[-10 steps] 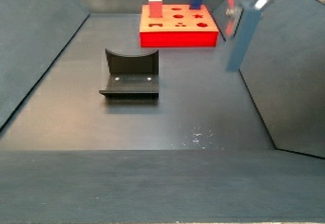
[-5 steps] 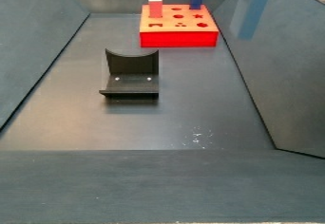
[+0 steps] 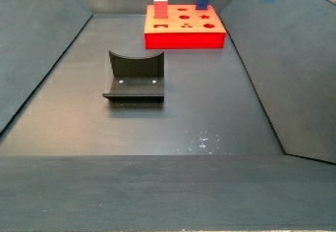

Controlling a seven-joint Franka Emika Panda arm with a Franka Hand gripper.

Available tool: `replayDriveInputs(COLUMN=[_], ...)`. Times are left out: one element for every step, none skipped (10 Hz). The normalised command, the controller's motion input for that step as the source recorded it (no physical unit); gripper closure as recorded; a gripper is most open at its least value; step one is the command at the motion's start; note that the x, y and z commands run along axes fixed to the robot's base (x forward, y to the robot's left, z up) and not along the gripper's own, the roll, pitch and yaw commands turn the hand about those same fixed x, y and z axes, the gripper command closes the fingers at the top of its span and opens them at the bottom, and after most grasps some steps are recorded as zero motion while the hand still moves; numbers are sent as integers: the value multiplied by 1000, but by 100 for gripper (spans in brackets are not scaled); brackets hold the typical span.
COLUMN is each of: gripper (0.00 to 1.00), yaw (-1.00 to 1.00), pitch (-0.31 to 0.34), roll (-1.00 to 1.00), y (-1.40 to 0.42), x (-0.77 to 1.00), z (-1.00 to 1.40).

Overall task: Pick up the arch object. Move up. Move to above the board. Insert the arch object.
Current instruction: Move to above the board.

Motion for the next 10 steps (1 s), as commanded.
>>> replayDriveInputs(gripper=[100,100,100,100,100,100,100,100,100,100], yaw=[-15,-16,-19,-347,-307,-172,-94,-21,2,10], pitch=[54,52,54,566,532,453,352,222,152,99], roll=[-128,-128,-129,-64,-18,20,-11,-19,-19,-19], y=[16,14,13,-1000,-1000,-1000,-1000,-1000,-1000,-1000], x=[4,5,6,238,244,253,261,266,268,273], z=[592,485,272,-7,-20,-16,-17,-16,-12,-10])
